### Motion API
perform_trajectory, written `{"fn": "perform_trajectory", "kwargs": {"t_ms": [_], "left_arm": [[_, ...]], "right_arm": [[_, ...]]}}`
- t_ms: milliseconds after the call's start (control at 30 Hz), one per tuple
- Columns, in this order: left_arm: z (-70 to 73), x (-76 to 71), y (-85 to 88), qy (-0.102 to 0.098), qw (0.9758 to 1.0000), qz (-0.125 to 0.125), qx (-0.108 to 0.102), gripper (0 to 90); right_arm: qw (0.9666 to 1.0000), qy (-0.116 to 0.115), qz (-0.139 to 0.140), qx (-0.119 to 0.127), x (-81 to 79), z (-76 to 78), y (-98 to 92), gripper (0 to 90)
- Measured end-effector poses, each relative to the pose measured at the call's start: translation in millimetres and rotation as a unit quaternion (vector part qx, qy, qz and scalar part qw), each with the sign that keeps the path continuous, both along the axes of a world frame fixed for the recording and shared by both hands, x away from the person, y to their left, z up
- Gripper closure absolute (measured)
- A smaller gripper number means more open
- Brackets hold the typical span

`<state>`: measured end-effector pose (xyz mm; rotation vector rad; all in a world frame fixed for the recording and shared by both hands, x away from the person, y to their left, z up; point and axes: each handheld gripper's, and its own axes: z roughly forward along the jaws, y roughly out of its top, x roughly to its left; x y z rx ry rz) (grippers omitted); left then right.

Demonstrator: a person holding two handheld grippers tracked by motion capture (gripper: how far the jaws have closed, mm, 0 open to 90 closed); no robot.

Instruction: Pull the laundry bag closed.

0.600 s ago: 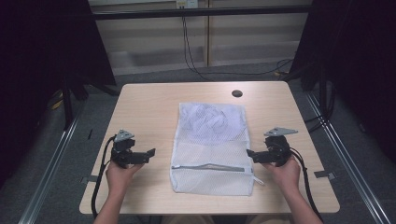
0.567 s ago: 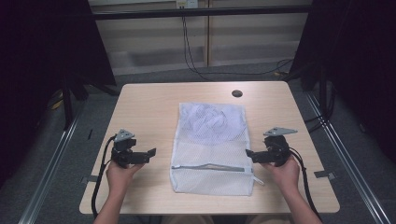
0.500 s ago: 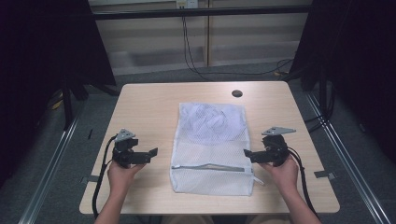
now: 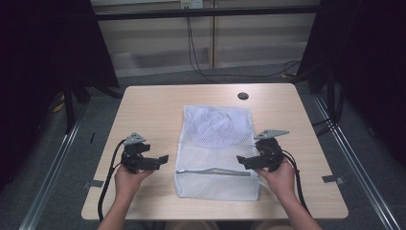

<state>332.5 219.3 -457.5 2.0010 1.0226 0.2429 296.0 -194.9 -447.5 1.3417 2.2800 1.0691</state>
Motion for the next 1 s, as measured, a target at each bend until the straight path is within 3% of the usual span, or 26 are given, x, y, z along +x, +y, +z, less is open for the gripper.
{"fn": "perform_trajectory", "kwargs": {"t_ms": [133, 367, 667, 1000], "left_arm": [[-0.3, 0.2, -0.5, 0.003, 1.0000, -0.005, -0.003, 7.5], [0.4, -0.4, -1.6, 0.008, 0.9998, -0.016, 0.003, 8.2], [1.2, -1.9, -1.5, 0.008, 0.9997, -0.019, 0.011, 8.9], [2.0, -2.7, -3.7, 0.011, 0.9993, -0.034, 0.011, 9.2]], "right_arm": [[0.9997, 0.013, 0.013, 0.018, 2.1, 2.1, 13.8, 12.3], [0.9990, 0.023, 0.032, 0.019, 6.8, -2.0, 35.7, 13.2], [0.9983, 0.038, 0.030, 0.033, 11.8, 0.3, 52.8, 14.8], [0.9978, 0.042, 0.042, 0.030, 14.7, 0.5, 70.9, 17.0]]}}
